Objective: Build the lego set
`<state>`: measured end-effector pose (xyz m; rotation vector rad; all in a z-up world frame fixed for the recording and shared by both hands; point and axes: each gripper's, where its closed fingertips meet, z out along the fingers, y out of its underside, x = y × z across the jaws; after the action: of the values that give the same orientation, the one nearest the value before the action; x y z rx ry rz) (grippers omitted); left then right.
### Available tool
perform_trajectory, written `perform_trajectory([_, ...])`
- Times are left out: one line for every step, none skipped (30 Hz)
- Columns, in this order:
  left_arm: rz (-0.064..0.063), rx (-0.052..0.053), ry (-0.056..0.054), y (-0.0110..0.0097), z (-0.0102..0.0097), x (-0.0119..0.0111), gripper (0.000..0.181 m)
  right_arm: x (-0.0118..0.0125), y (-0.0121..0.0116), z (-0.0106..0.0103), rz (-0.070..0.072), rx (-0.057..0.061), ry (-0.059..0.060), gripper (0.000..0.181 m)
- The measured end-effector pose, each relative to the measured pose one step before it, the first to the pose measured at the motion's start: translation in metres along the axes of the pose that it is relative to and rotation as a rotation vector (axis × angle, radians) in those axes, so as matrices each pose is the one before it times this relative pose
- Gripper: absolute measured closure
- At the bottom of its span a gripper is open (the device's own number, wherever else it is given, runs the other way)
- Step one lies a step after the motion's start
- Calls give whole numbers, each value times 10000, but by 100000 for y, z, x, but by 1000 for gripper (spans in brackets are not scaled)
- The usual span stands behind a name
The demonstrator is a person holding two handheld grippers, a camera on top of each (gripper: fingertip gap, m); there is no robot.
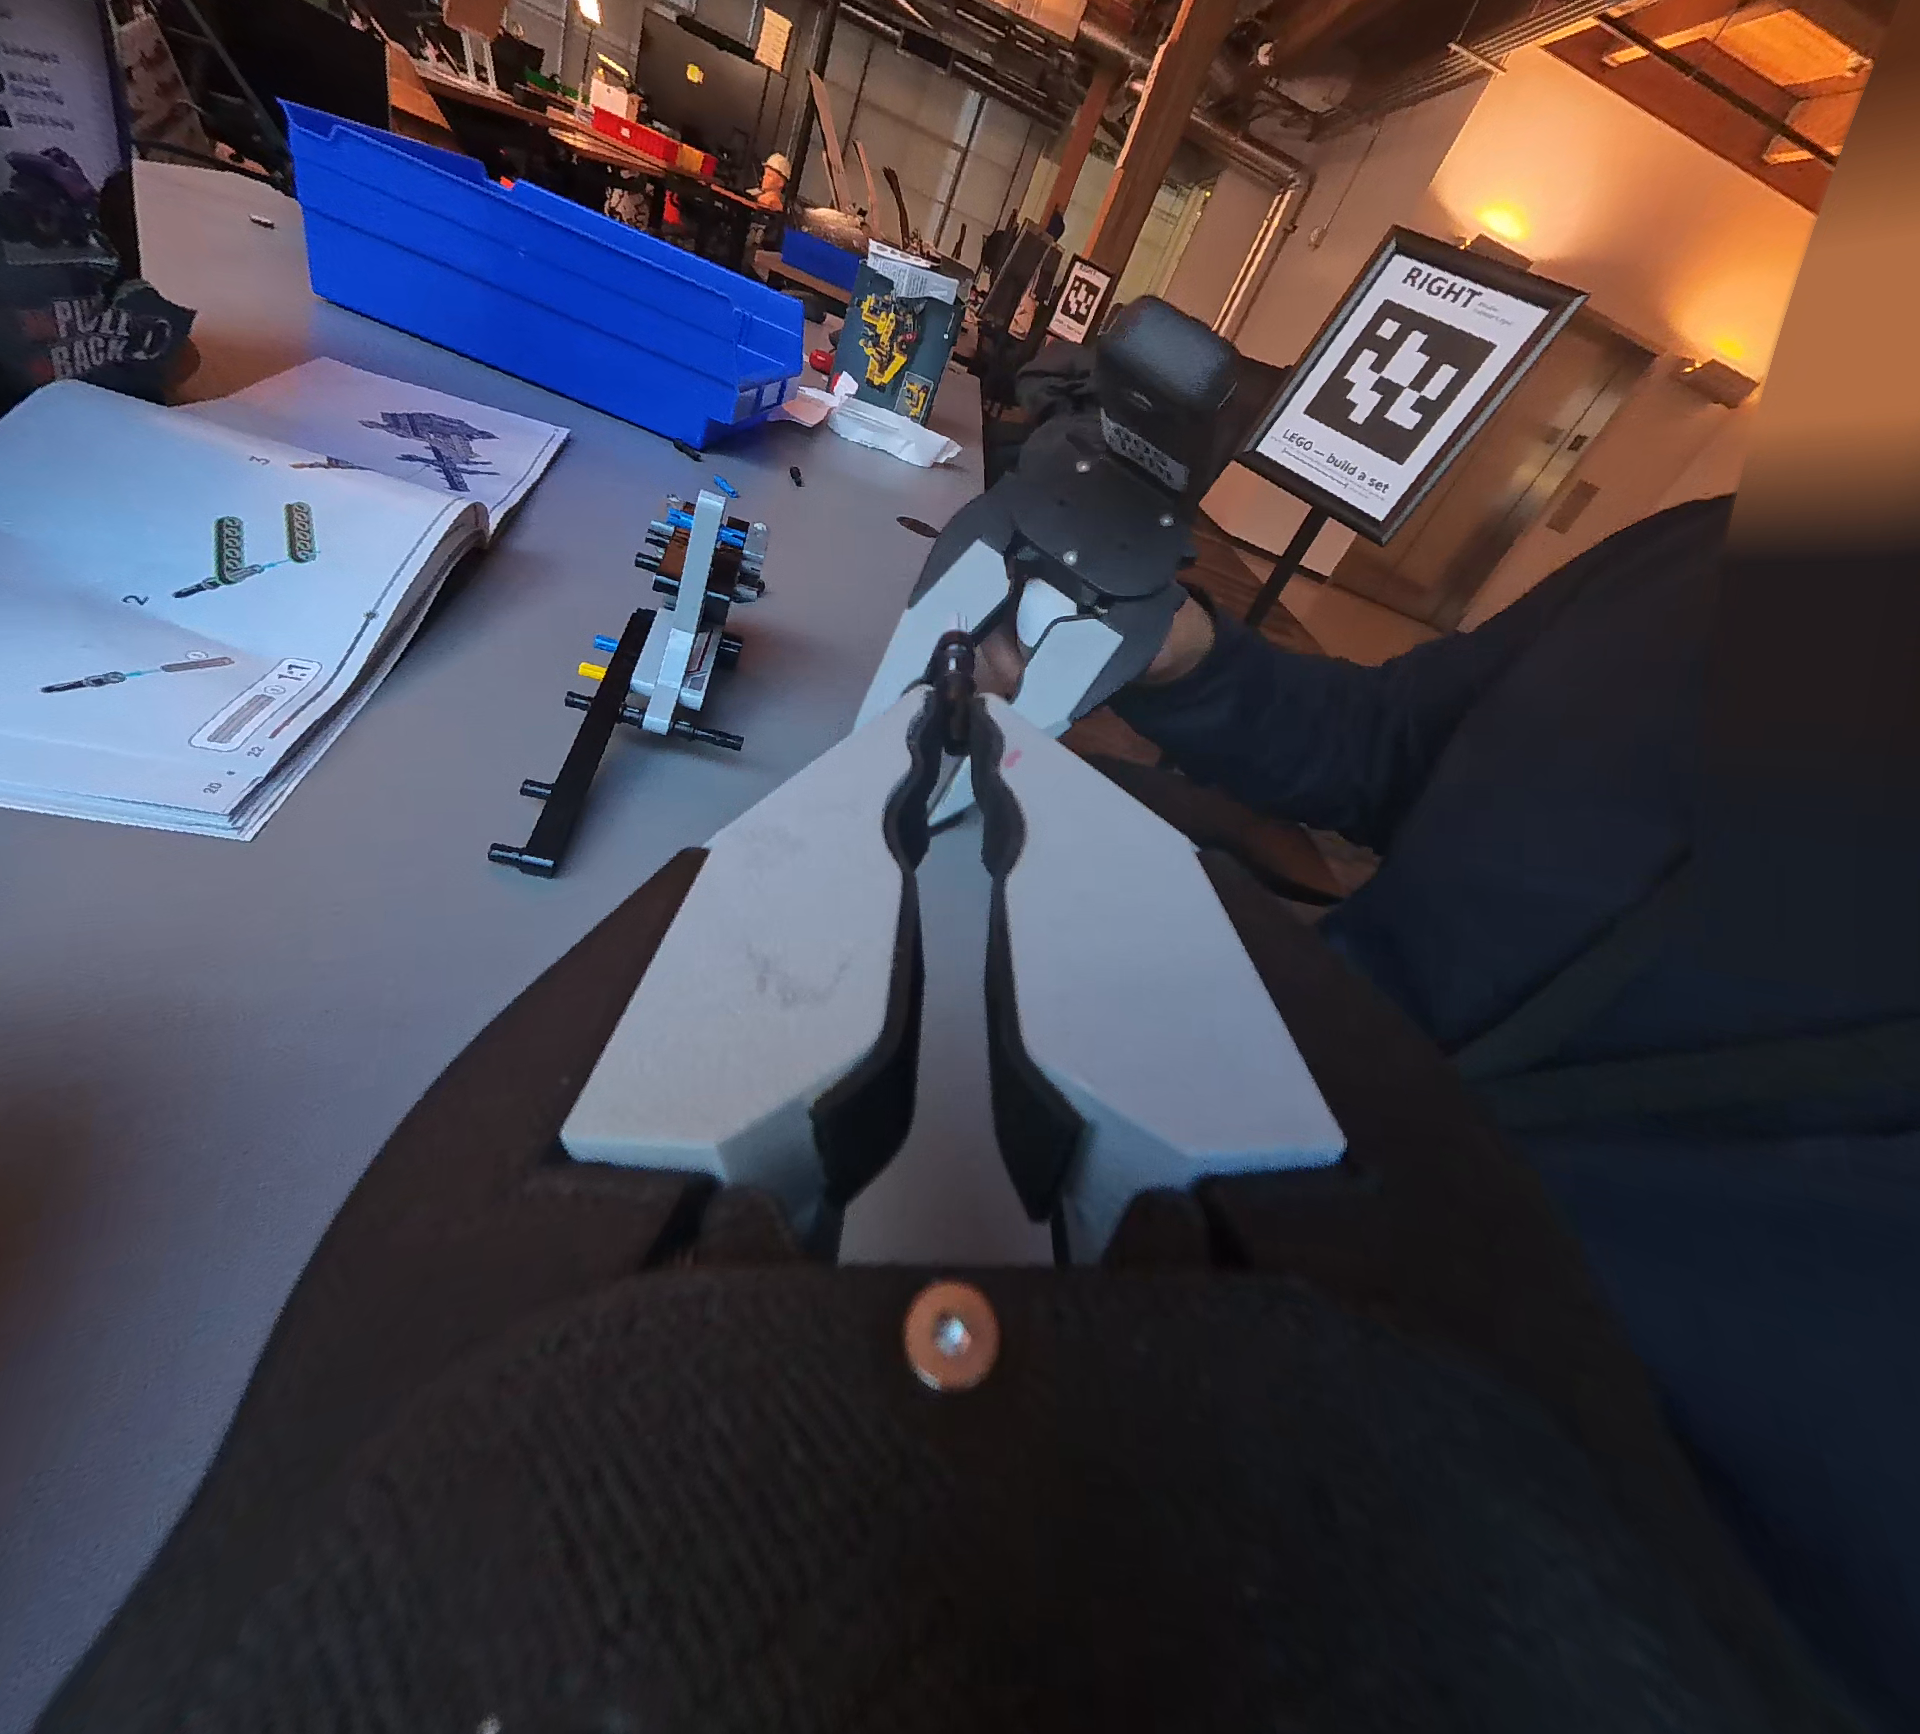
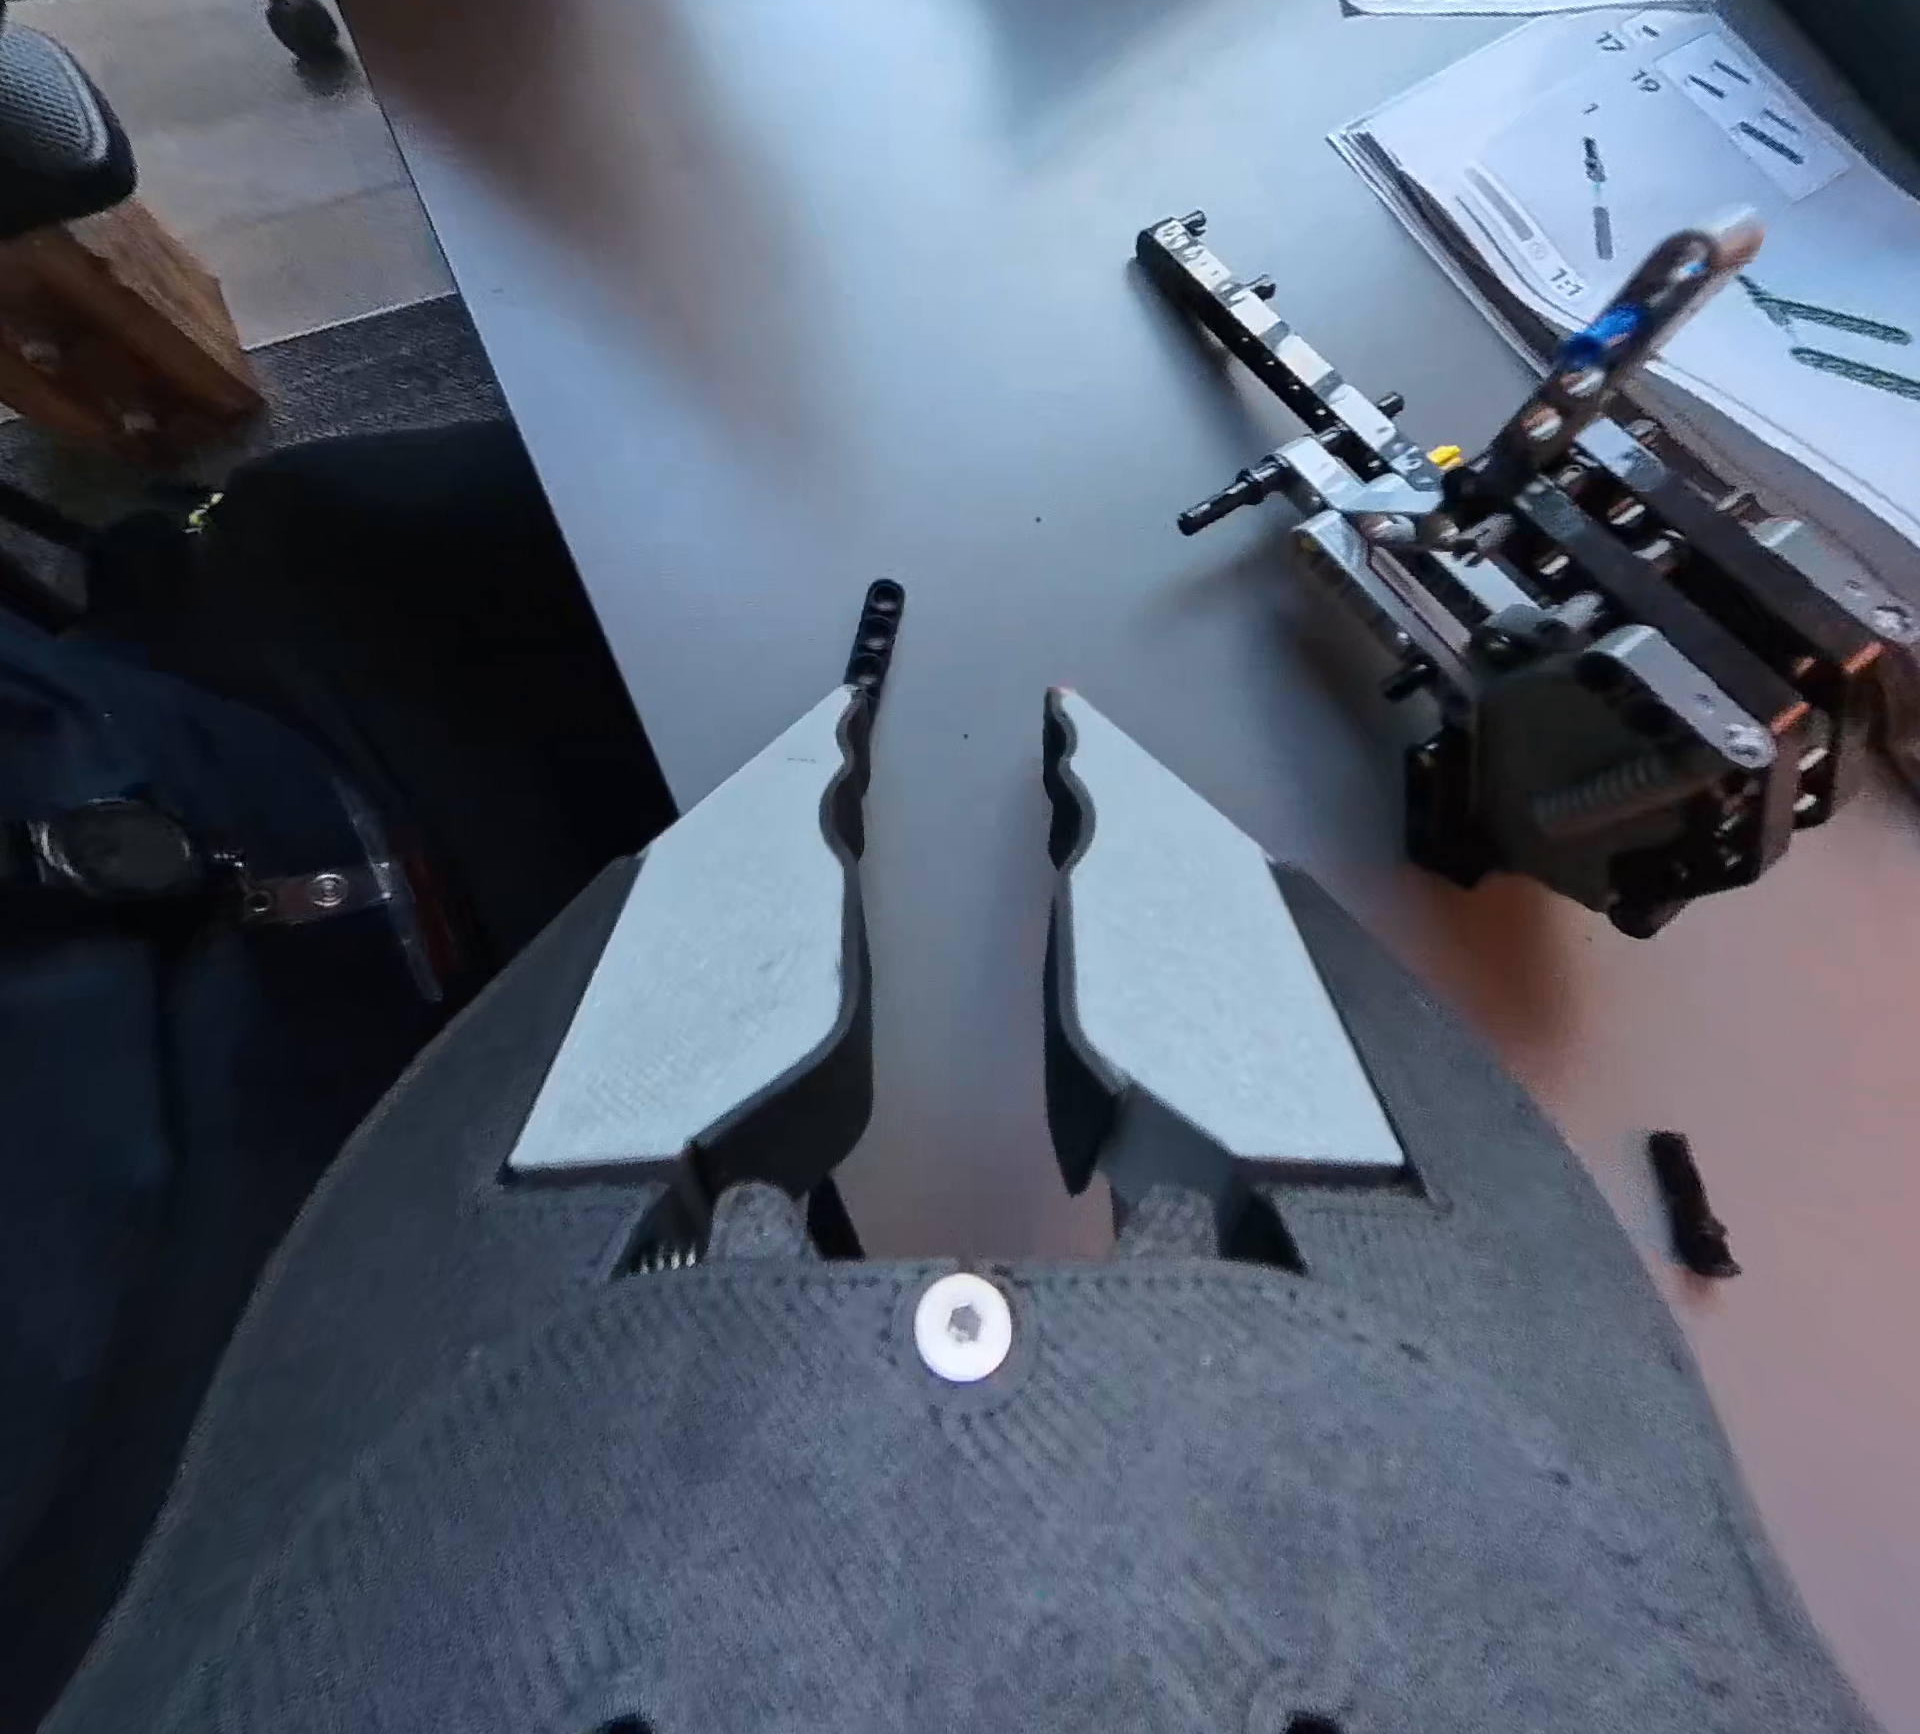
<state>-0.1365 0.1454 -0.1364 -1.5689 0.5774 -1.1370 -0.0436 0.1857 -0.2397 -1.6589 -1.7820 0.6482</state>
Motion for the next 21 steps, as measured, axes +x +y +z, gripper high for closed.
perform_trajectory([-6,-41,12,42,39,4,179,-70,-175,201,-3,85,-42,150])
perform_trajectory([2,-37,13,53,41,18,179,-148,-205,200,6,38,-107,150])
perform_trajectory([4,-22,-8,23,16,-6,179,-120,-178,162,-3,-28,-76,149])
perform_trajectory([2,2,-22,1,-3,-24,179,98,-130,67,-11,-50,89,149])
perform_trajectory([4,24,-17,-29,-24,-14,179,-38,-185,-21,-62,5,44,150])
perform_trajectory([6,42,-8,-57,-42,-9,179,-157,-211,-82,-63,41,-36,152])
perform_trajectory([4,42,-4,-58,-42,-1,179,-17,-152,-105,-18,24,38,154])
perform_trajectory([-13,24,4,-32,-19,-6,179,215,-55,-96,-8,-15,163,157])
perform_trajectory([-33,-10,20,12,12,-10,178,516,144,-77,15,-100,349,160])
perform_trajectory([-32,-31,21,43,28,-4,179,1100,374,-138,133,-184,681,162])
perform_trajectory([-18,-27,13,34,22,-6,178,957,305,-190,131,-94,532,165])
perform_trajectory([0,-1,6,3,8,12,178,102,99,-267,122,102,-32,167])
perform_trajectory([16,27,-3,-39,-26,9,179,-457,-72,-489,164,225,-382,163])
perform_trajectory([17,42,-9,-49,-43,4,179,-182,33,-801,141,237,-167,162])
perform_trajectory([6,42,-9,-55,-47,-1,179,551,237,-1122,60,212,267,161])
perform_trajectory([1,30,7,-31,-29,12,178,1223,604,-1369,-6,68,562,160])
perform_trajectory([0,13,16,-18,-14,22,178,1756,890,-1476,76,-90,706,159])
perform_trajectory([-1,-4,16,4,11,20,178,1606,816,-1381,201,-22,480,158])
perform_trajectory([-1,-34,30,45,39,31,178,950,449,-1192,296,165,72,157])
perform_trajectory([-12,-65,36,83,71,30,178,339,146,-958,374,260,-191,156])
perform_trajectory([-29,-67,26,88,78,7,178,-225,-47,-621,356,231,-364,155])
